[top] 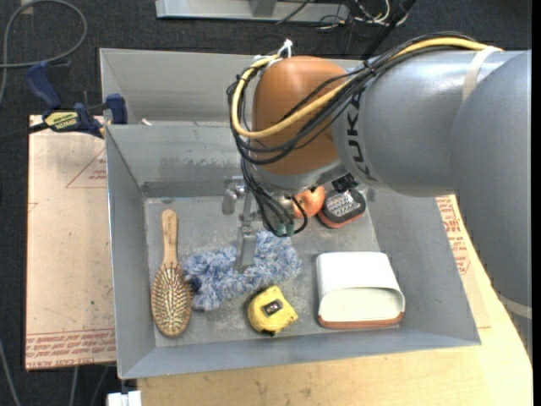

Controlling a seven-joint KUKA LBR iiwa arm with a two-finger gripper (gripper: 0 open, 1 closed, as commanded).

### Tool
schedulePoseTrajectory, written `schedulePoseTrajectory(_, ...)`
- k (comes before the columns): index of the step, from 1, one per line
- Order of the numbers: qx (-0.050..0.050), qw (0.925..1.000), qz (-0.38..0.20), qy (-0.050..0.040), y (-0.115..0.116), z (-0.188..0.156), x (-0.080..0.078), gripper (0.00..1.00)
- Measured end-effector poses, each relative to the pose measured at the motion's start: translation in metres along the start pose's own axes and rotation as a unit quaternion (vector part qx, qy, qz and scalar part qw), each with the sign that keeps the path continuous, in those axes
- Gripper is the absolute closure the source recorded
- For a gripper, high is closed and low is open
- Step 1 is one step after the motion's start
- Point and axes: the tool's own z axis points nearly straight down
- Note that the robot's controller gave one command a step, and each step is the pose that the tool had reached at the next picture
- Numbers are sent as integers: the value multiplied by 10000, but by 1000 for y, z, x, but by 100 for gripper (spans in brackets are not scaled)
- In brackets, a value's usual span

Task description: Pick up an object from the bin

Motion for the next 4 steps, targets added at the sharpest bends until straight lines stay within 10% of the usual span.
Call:
schedulePoseTrajectory(2,-7,9999,-143,-41,-6,40,25,0)
schedulePoseTrajectory(3,-10,9939,-1104,-39,-14,106,30,100)
schedulePoseTrajectory(4,-10,9939,-1103,-39,-14,106,30,100)
